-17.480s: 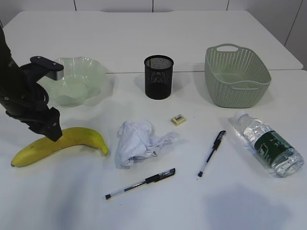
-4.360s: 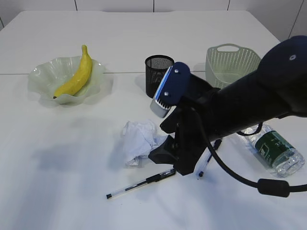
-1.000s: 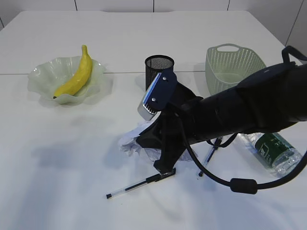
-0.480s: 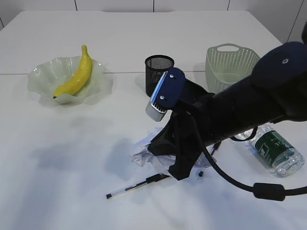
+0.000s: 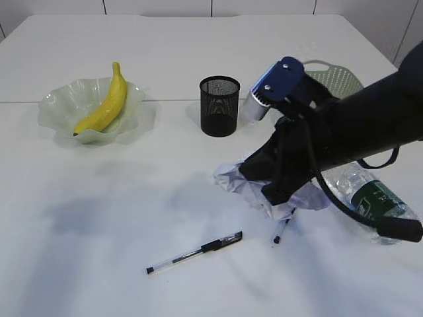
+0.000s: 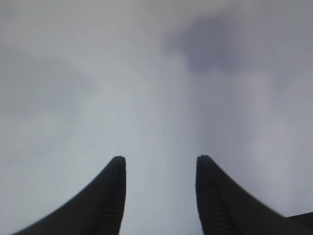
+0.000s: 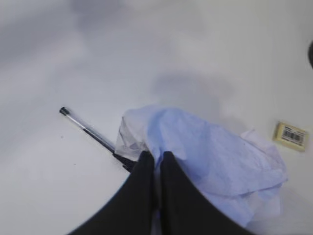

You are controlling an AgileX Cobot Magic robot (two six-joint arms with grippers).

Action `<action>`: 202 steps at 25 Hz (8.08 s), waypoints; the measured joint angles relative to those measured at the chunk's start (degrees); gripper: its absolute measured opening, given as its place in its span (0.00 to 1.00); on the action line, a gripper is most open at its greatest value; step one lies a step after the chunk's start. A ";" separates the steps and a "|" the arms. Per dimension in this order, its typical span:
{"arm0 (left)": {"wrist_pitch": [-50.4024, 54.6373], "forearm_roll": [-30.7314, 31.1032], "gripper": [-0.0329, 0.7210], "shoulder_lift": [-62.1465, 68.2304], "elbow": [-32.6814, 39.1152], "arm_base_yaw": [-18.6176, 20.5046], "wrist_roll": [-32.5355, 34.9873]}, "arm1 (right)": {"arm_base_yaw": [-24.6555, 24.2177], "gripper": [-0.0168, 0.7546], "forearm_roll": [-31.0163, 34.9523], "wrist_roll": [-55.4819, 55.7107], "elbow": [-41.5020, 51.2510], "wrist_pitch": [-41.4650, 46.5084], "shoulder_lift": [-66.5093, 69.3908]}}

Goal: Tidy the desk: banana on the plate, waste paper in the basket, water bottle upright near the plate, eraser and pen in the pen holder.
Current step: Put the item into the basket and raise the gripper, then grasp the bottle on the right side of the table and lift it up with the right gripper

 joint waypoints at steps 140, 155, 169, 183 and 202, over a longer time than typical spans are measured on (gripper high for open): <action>-1.72 0.66 0.48 0.00 4.35 0.00 0.34 | -13.40 0.61 -48.94 58.15 -52.82 41.29 24.17; -12.79 -14.93 0.48 0.00 6.31 0.00 2.57 | -13.40 0.62 -47.65 57.72 -43.14 41.38 17.11; -13.75 -28.10 0.48 0.00 6.31 0.00 23.04 | -13.40 0.62 -47.75 57.80 -32.14 41.38 11.14; -19.51 -32.04 0.42 0.00 6.31 0.00 37.22 | -13.40 0.62 -47.18 58.12 -31.68 41.38 6.40; -21.10 -49.02 0.37 0.00 6.31 -0.19 57.46 | -13.40 0.62 -46.94 58.34 -31.68 41.38 6.40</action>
